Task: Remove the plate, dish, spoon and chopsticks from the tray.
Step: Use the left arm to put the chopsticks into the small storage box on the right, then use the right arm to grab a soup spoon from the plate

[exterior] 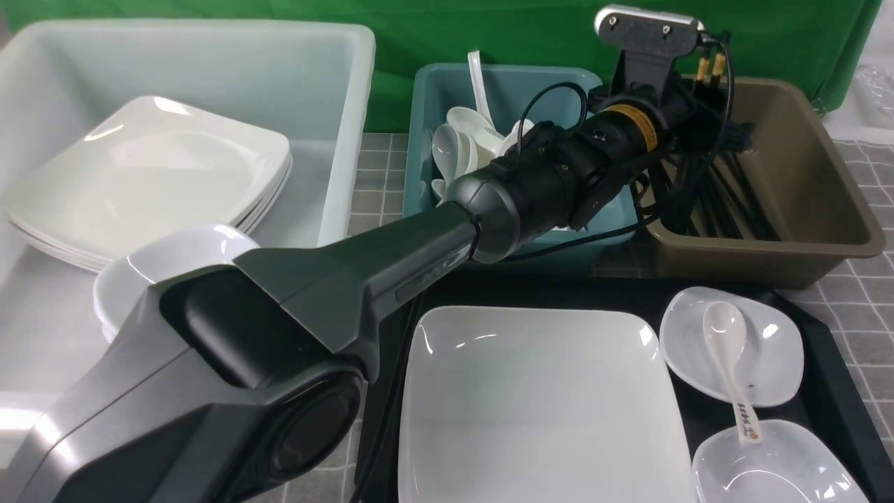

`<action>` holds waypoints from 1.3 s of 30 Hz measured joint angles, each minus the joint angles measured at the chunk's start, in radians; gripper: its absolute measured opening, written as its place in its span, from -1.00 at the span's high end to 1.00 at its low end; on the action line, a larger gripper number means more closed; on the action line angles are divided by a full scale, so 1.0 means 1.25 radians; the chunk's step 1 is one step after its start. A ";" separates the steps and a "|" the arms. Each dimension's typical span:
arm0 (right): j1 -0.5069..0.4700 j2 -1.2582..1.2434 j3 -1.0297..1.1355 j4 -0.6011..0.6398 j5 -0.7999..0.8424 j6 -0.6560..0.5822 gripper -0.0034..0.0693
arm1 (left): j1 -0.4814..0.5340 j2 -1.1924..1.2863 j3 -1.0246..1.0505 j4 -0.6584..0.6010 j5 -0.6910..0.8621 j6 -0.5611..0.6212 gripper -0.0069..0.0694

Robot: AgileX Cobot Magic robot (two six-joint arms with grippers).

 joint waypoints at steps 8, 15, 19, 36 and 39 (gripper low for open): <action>0.000 0.000 0.000 0.000 0.000 0.000 0.45 | 0.000 -0.014 0.000 -0.001 0.110 0.008 -0.68; 0.000 0.000 0.000 -0.001 0.000 0.006 0.48 | -0.001 -0.127 0.000 0.000 0.289 0.041 -0.42; 0.000 0.000 -0.008 -0.030 0.000 0.046 0.61 | -0.002 -0.219 0.000 0.000 0.471 0.110 0.19; -0.020 0.284 -0.052 -0.094 0.062 0.119 0.82 | 0.010 -0.632 0.127 0.025 0.948 0.225 0.81; -0.051 0.350 -0.068 -0.078 0.065 0.103 0.82 | 0.010 -0.691 0.223 0.020 0.930 0.220 0.81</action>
